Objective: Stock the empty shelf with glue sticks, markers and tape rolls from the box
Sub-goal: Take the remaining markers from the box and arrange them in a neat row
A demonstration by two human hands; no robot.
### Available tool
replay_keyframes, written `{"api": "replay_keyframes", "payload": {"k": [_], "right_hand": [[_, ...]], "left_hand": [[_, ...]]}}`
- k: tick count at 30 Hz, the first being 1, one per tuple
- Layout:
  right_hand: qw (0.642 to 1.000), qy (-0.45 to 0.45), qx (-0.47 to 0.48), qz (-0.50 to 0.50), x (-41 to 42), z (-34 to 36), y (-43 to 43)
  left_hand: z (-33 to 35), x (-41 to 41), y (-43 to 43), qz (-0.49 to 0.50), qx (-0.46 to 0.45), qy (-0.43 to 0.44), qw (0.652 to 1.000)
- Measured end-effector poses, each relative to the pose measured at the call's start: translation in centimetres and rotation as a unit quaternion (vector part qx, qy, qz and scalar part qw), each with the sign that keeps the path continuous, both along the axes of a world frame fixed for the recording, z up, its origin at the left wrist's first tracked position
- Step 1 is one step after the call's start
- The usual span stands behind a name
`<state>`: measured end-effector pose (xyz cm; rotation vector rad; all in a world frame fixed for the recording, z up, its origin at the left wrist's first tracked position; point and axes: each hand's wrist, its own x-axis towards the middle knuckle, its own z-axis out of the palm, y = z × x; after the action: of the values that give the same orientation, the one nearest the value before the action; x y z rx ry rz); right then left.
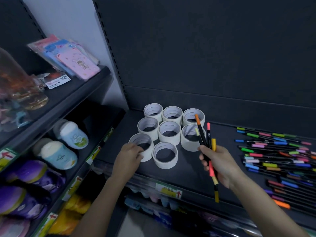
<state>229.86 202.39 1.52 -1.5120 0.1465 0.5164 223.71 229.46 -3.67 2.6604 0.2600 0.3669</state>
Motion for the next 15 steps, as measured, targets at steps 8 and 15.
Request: {"api": "replay_keyframes", "payload": {"k": [8, 15], "right_hand": [[1.000, -0.003, -0.009, 0.000, -0.06, 0.09, 0.69], [1.000, 0.001, -0.005, -0.006, -0.46, -0.20, 0.22]], "left_hand": [[-0.48, 0.68, 0.21, 0.068, -0.180, 0.087, 0.977], [-0.89, 1.00, -0.08, 0.098, -0.180, 0.081, 0.975]]}}
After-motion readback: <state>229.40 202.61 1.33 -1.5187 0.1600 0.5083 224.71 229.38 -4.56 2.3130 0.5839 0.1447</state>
